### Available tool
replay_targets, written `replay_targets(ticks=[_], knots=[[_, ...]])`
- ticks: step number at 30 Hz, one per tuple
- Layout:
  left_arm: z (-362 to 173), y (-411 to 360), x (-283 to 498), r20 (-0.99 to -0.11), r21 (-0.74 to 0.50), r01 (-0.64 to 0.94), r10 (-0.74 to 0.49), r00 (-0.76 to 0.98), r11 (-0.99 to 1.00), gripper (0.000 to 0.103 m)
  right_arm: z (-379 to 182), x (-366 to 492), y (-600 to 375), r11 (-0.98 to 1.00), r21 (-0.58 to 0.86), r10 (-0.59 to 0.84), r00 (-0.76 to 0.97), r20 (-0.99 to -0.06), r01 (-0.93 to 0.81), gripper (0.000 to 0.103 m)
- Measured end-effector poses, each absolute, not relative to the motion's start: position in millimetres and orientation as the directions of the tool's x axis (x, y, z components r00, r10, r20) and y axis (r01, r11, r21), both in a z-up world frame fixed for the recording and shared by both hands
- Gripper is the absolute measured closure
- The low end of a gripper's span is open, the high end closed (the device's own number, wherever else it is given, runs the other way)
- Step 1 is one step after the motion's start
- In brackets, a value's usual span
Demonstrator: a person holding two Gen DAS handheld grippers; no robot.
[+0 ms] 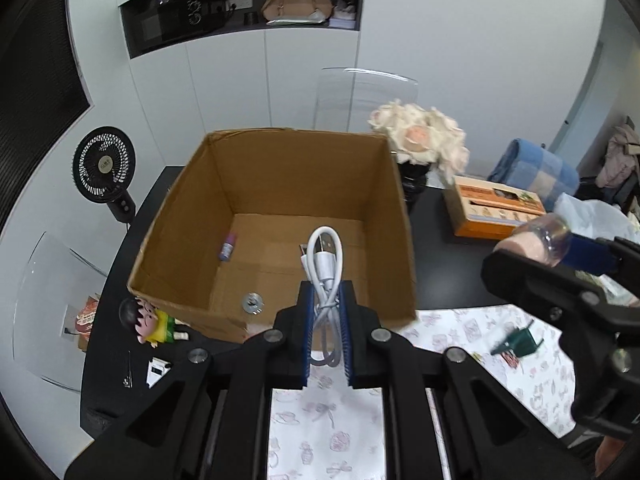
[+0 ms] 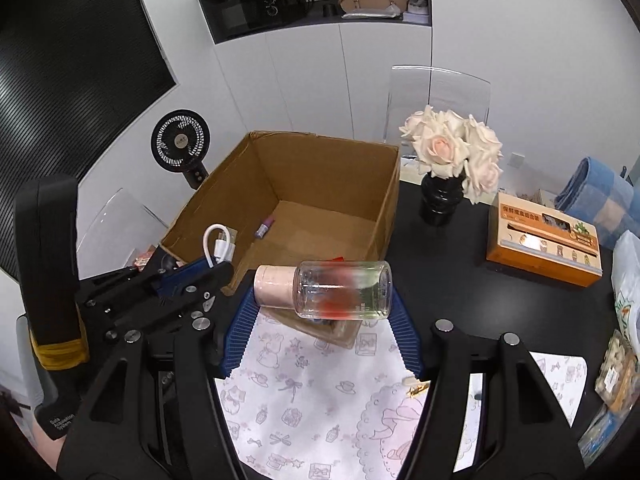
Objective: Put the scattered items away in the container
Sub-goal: 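Lift and carry the bottle with the right tool toward the box while the left tool carries the cable, then open the right tool to drop the bottle into the box while the left tool drops the cable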
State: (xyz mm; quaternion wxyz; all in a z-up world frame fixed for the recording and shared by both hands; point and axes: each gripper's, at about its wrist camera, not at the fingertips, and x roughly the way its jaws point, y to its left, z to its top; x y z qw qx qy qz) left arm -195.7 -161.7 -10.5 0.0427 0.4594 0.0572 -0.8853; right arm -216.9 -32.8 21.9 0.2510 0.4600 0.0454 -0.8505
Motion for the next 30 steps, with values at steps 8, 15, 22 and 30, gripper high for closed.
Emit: replay_targets(ticks=[8,15,22,30], knots=[[-17.7,-211.8,-243.0,-0.842,-0.031,0.209,-0.088,-0.532,-0.977,0.091,-5.2,-280.8,-77.2,-0.869,0.153,-0.355,-0.376,-0.856,0.471,0.039],[-44.8,-257.3,-277.7,-0.879,-0.097,0.281,-0.050,-0.474,-0.955,0.091,-43.4,-327.0,-106.3,-0.884,0.088,-0.251,-0.307,-0.918,0.458,0.039],[-69.9,-278.7,-291.8,-0.911,-0.122,0.320,-0.022,-0.412,-0.939,0.091,-73.8,-347.1,-114.7,-0.882,0.066,-0.200,-0.243,-0.949,0.467,0.039],[-83.5,-273.7,-295.7,-0.919,-0.136,0.311,0.003,-0.393,-0.941,0.090,-73.3,-351.0,-114.9,-0.870,0.065,-0.201,-0.231,-0.952,0.489,0.039]])
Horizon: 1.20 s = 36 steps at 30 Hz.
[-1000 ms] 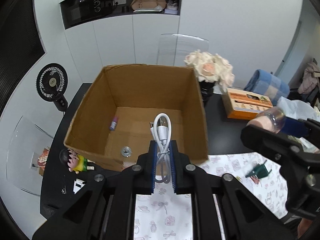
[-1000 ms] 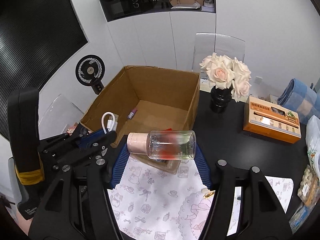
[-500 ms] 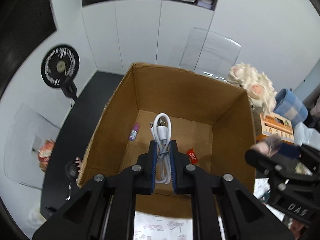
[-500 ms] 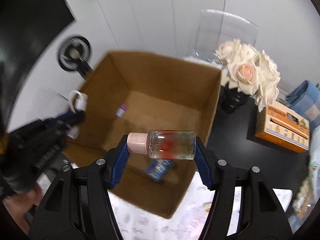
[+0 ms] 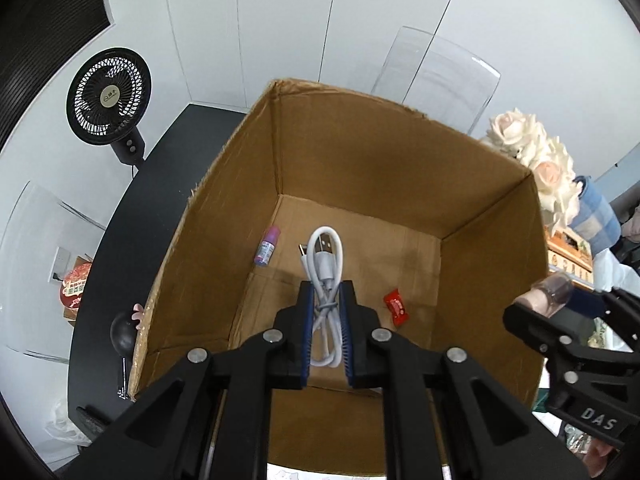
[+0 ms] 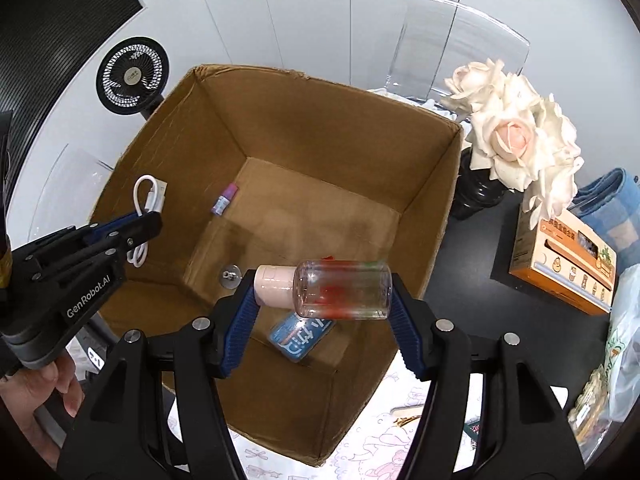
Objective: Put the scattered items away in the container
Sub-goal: 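Open the right tool to drop the bottle into the box while the left tool drops the cable, then move both open tools back over the table mat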
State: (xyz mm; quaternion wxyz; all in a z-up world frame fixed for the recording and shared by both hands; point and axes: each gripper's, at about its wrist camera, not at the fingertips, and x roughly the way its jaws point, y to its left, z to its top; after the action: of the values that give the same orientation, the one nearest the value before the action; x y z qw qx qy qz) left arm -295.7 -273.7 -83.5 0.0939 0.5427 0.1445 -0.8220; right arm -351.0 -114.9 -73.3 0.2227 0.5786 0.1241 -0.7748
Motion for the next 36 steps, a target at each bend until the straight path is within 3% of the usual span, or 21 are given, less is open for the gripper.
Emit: replay_targets(ticks=[2,3,4,5,6,7,9,22,36], knots=[[-86.6,-272.1,-298.5,-0.925,-0.155,0.307,0.029,-0.378,-0.939,0.088,-78.0,-348.8,-117.4,-0.866,0.046,-0.176,-0.217,-0.960,0.498,0.039],[-87.5,-271.0,-299.2,-0.928,-0.160,0.304,0.039,-0.370,-0.939,0.077,-80.5,-347.7,-118.6,-0.863,0.036,-0.163,-0.210,-0.964,0.503,0.039],[-86.8,-269.4,-299.0,-0.930,-0.151,0.301,0.032,-0.367,-0.941,0.050,-82.9,-346.6,-119.8,-0.861,0.026,-0.149,-0.203,-0.968,0.509,0.036],[-85.4,-268.0,-298.2,-0.930,-0.140,0.300,0.021,-0.368,-0.944,0.034,-84.7,-345.8,-119.9,-0.860,0.028,-0.148,-0.195,-0.969,0.510,0.031],[-82.8,-266.7,-296.8,-0.928,-0.128,0.299,0.007,-0.373,-0.946,0.007,-84.4,-345.4,-118.2,-0.863,0.035,-0.156,-0.199,-0.968,0.504,0.019],[-80.3,-265.6,-295.6,-0.926,-0.123,0.296,0.002,-0.378,-0.947,0.000,-83.8,-345.0,-116.4,-0.867,0.043,-0.164,-0.203,-0.965,0.496,0.009],[-75.4,-264.9,-292.9,-0.923,-0.127,0.289,0.006,-0.386,-0.949,0.000,-80.6,-343.8,-112.1,-0.878,0.038,-0.167,-0.231,-0.958,0.477,0.000],[-42.4,-253.6,-261.3,-0.898,-0.079,0.273,-0.051,-0.437,-0.959,0.000,-44.3,-303.9,-93.6,-0.862,0.027,-0.196,-0.285,-0.938,0.506,0.000],[-34.3,-149.6,-202.9,-0.868,-0.073,0.155,-0.013,-0.496,-0.985,0.000,-36.6,-236.5,49.9,-0.931,0.082,-0.212,-0.343,-0.915,0.355,0.000]])
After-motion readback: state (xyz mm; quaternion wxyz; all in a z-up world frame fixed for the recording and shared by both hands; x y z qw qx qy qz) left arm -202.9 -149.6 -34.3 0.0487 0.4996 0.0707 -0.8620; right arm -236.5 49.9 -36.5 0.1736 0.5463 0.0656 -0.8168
